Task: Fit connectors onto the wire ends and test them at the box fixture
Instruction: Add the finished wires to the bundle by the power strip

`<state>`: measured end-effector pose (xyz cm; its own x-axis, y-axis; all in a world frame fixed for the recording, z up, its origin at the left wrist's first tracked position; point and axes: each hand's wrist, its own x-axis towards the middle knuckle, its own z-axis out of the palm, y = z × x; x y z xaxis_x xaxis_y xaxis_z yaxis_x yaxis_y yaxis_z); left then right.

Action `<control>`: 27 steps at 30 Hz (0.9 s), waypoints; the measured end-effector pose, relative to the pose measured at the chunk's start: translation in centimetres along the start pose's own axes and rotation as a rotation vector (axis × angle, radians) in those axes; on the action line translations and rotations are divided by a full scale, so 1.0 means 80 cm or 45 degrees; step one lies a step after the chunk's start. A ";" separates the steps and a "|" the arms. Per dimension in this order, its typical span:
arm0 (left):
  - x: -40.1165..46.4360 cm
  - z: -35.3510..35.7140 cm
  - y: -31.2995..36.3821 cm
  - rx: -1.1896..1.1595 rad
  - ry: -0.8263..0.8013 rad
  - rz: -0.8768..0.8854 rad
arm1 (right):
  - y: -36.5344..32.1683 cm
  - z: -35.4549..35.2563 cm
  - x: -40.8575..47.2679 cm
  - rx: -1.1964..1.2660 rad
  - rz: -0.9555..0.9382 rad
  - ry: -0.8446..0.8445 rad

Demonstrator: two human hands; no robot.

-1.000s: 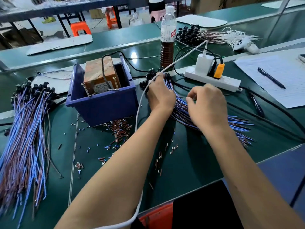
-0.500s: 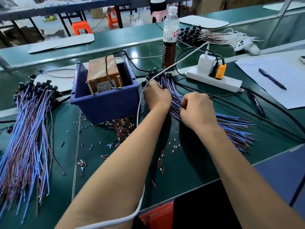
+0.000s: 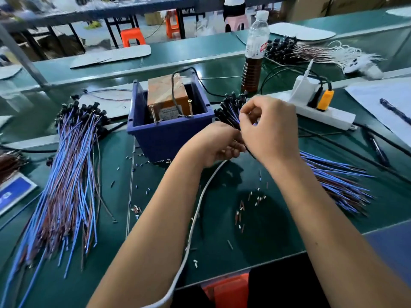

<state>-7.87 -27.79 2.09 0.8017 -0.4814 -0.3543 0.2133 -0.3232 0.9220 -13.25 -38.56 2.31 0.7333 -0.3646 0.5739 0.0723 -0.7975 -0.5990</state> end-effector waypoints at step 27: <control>-0.085 -0.287 -0.134 1.252 1.571 -0.330 | -0.223 0.220 -0.083 -0.081 -0.246 -1.346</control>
<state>-2.78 -2.32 -1.75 0.8465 0.4331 0.3097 0.3744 -0.8978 0.2320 -7.51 -13.45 -0.62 0.9283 0.3461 -0.1360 0.2365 -0.8316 -0.5024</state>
